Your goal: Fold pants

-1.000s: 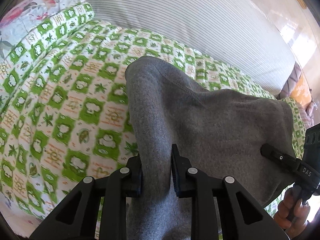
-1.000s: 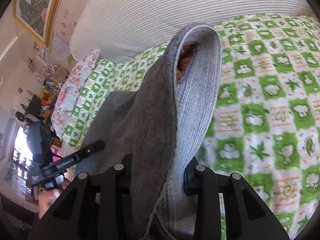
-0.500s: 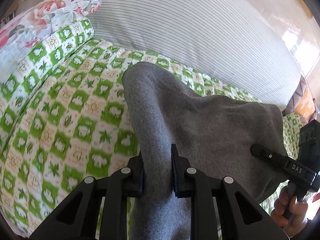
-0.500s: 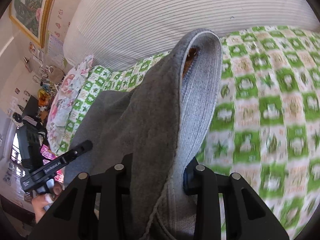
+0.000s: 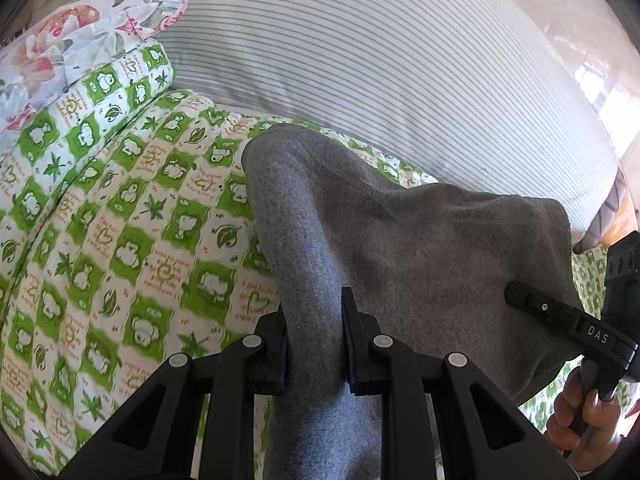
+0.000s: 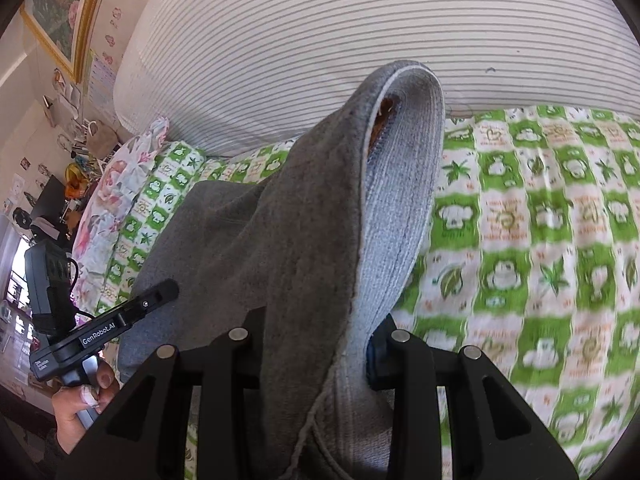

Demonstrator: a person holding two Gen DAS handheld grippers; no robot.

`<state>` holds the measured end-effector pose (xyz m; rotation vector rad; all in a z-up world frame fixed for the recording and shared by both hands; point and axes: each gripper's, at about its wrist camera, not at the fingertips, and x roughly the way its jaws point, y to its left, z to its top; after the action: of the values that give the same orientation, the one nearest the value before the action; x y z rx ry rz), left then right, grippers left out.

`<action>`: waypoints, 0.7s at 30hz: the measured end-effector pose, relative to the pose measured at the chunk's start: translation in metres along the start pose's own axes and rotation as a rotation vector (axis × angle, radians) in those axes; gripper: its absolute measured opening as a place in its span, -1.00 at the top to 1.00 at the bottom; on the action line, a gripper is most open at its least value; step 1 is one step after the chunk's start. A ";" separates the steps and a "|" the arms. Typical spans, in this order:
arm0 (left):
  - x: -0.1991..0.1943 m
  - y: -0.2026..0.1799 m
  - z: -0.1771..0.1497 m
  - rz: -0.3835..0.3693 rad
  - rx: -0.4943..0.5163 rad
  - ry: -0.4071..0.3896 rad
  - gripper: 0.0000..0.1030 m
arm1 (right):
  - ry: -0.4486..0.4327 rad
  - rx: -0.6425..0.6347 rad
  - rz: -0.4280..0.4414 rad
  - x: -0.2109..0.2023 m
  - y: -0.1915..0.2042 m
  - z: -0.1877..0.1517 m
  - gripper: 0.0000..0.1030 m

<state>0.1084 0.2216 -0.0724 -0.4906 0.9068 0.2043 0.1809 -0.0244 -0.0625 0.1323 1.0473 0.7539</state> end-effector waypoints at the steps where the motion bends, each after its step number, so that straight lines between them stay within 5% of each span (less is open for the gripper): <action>1: 0.004 0.001 0.002 0.001 -0.001 0.004 0.61 | 0.001 -0.005 -0.003 0.003 -0.001 0.002 0.34; 21: 0.042 0.011 0.000 0.012 0.018 0.057 0.54 | 0.067 0.041 -0.023 0.036 -0.024 0.003 0.28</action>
<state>0.1302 0.2298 -0.1094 -0.4765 0.9667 0.1942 0.2054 -0.0197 -0.0981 0.1301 1.1267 0.7206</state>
